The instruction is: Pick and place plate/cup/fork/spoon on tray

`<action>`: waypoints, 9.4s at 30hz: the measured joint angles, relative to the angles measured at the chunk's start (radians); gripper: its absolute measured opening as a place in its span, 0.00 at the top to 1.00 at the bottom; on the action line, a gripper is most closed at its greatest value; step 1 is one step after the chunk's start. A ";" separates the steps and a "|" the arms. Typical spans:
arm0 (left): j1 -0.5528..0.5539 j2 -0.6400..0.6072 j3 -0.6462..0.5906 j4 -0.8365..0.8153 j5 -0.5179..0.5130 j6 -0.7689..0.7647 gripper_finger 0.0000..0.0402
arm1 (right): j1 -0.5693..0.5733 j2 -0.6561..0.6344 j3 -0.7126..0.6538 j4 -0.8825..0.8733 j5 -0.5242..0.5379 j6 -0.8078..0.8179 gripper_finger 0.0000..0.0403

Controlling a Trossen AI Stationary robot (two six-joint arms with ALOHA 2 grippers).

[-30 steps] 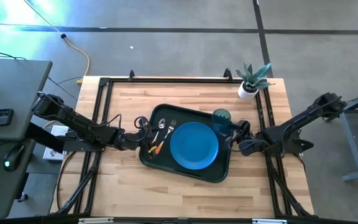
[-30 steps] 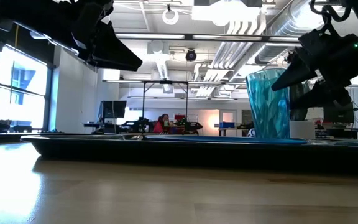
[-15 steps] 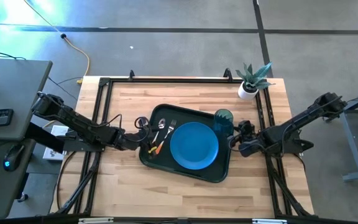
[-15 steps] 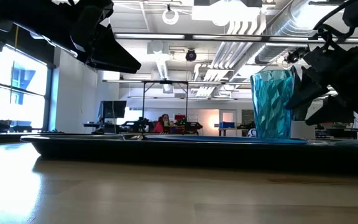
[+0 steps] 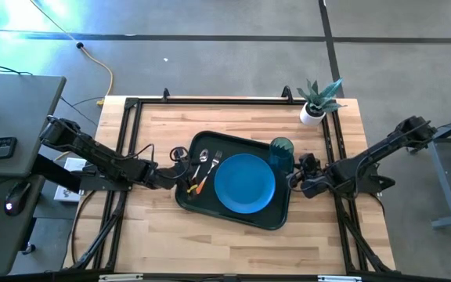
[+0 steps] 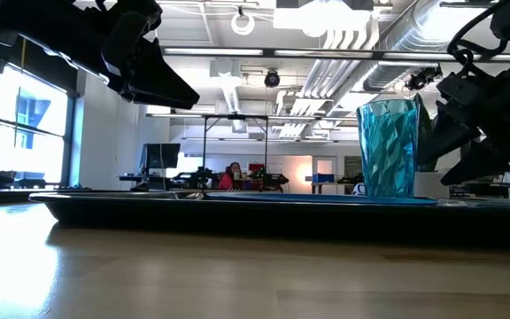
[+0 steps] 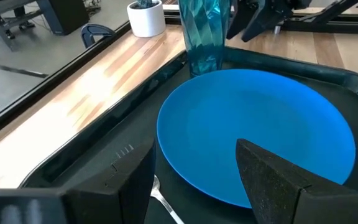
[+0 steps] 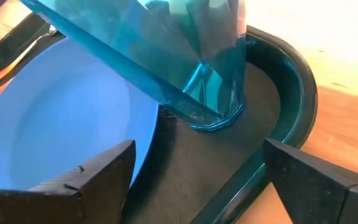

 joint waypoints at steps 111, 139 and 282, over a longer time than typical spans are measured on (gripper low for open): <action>0.603 -0.675 -0.092 0.129 0.568 0.459 1.00 | -0.088 -0.614 0.203 0.246 -0.242 -1.421 1.00; 0.627 -0.901 -0.409 0.379 0.598 0.287 1.00 | -0.295 -0.949 -0.042 0.160 -0.403 -1.153 1.00; 0.575 -1.291 -0.496 -0.057 0.525 0.333 1.00 | -0.391 -0.981 -0.286 0.382 -0.402 -1.269 1.00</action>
